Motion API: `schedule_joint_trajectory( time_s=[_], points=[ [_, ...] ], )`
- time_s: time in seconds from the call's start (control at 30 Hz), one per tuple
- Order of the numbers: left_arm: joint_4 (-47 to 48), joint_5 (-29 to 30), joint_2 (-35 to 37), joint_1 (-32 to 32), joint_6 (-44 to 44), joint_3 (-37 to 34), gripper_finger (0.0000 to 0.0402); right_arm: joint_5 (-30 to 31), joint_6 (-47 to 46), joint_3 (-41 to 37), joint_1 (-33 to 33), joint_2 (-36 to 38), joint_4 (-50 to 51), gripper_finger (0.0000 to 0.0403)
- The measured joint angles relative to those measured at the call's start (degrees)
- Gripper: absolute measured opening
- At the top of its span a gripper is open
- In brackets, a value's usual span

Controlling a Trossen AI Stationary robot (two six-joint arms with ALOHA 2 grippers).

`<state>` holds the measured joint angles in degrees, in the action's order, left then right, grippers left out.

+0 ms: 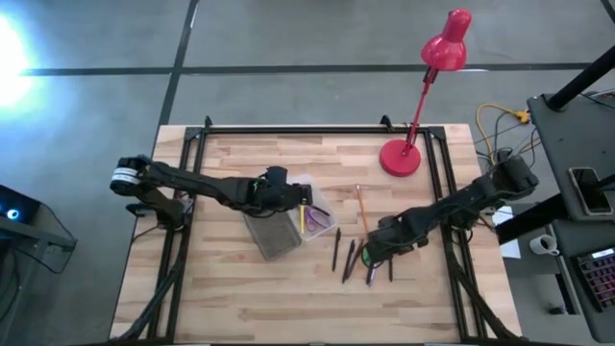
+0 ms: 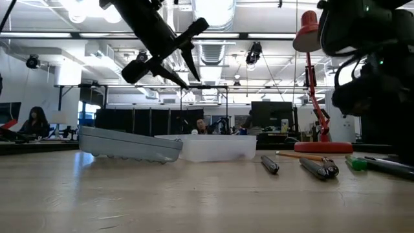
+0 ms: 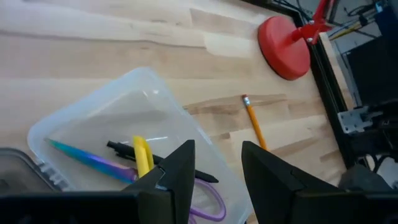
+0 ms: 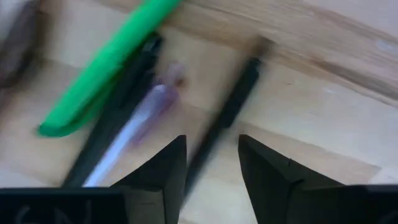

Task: Pick & place school supplies into a supply box
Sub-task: Put the black pen into the gray supply box

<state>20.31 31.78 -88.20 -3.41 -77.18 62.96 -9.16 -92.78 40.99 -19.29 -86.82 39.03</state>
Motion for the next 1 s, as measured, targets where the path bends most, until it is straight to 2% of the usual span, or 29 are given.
schedule_joint_trajectory(
  time_s=[0.2,0.4,0.47,0.53,0.7,0.83,0.9,1.0],
  points=[
    [0.5,0.0,2.8,0.0,4.0,0.0,0.0116,-0.5,1.7,0.3,0.1,-3.6,0.7,0.0082],
    [1.4,0.1,4.9,0.0,7.9,0.0,0.0116,1.4,5.7,0.3,0.1,-3.2,1.9,0.0020],
    [1.4,0.1,5.4,0.0,9.9,-0.2,0.0116,3.4,5.9,0.0,0.0,-1.1,2.5,0.0018],
    [1.8,0.1,6.0,0.0,10.6,-0.4,0.0116,8.1,6.6,-0.4,-0.2,2.2,4.3,0.0016],
    [4.3,0.1,6.6,-0.2,10.7,-0.4,0.0116,14.1,6.1,-0.2,0.5,15.4,3.9,0.0014],
    [7.0,0.0,6.6,-0.8,10.3,-0.4,0.0116,19.0,9.4,2.0,4.6,21.8,1.1,0.0014],
    [8.1,0.0,6.8,-1.3,9.2,-0.4,0.0116,18.2,14.3,3.4,8.4,22.1,-0.1,0.0014],
    [8.3,-0.1,7.4,-2.5,9.0,-0.5,0.0116,13.8,22.9,4.8,15.6,19.3,-5.8,0.0014]
  ],
)
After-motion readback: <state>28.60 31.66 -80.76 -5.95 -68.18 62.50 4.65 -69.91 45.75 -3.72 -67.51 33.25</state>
